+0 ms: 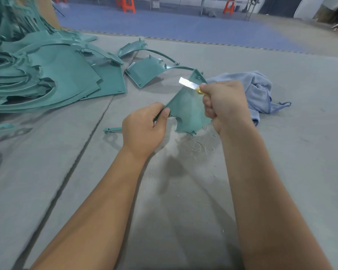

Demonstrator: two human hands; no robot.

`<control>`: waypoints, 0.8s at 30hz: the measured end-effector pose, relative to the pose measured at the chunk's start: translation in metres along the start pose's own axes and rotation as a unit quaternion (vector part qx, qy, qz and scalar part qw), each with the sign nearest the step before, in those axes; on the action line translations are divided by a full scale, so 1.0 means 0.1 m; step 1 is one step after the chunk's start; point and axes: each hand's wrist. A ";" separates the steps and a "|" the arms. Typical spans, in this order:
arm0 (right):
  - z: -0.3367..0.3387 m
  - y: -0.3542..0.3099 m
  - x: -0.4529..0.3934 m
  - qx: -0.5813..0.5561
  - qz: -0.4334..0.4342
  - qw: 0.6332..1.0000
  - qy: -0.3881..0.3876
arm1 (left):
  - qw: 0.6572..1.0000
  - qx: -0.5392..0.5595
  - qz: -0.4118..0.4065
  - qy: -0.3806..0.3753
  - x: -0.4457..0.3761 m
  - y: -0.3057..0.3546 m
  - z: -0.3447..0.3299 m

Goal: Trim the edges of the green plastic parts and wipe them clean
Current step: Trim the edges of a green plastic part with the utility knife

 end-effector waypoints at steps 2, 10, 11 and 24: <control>0.01 -0.03 -0.04 0.013 0.008 1.000 0.009 | 1.000 -0.003 0.003 0.001 -0.01 0.00 0.00; -0.01 0.09 -0.06 0.019 0.081 0.993 0.079 | 1.000 -0.006 -0.004 0.011 -0.01 -0.01 -0.01; 0.01 0.10 -0.06 -0.001 0.094 0.992 0.087 | 1.000 -0.006 -0.003 0.012 -0.01 0.00 -0.01; 0.39 0.51 -0.17 -0.316 -0.023 0.945 0.079 | 0.983 -0.148 -0.079 -0.078 -0.05 -0.12 -0.07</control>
Point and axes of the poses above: each hand's wrist, its own x-axis away from the middle knuckle, its own z-axis out of the back of the hand, y = z × x, and after that the axes turned 8 degrees about -x, right-handed
